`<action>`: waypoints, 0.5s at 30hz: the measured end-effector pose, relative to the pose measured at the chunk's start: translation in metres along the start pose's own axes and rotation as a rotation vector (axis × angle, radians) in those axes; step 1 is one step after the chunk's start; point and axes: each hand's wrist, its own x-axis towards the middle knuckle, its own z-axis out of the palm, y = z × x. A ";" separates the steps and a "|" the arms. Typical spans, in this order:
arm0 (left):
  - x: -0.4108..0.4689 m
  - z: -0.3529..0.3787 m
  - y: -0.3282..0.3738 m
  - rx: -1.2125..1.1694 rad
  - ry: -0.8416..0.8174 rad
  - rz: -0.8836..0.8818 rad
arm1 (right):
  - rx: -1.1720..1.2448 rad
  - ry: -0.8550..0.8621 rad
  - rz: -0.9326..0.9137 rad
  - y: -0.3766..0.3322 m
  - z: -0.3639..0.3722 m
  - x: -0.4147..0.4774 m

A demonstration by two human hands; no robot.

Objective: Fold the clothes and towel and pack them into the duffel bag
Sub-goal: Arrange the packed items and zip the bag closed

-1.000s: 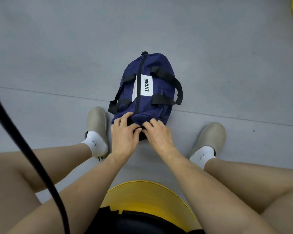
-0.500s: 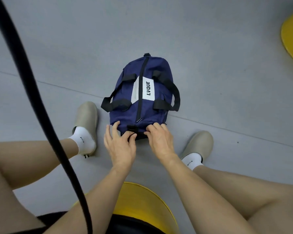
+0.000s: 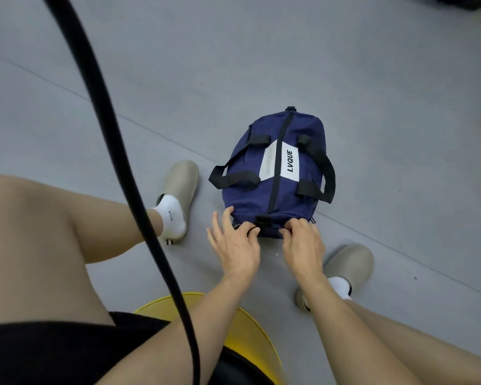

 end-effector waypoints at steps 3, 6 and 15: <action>-0.003 -0.001 0.001 -0.063 0.004 -0.124 | 0.014 0.028 0.027 0.009 -0.004 0.000; -0.002 0.000 -0.012 -0.095 -0.034 -0.131 | 0.001 0.031 0.021 0.012 -0.005 -0.004; 0.029 -0.014 -0.039 -0.167 -0.348 -0.419 | 0.019 0.006 0.116 0.022 -0.014 0.001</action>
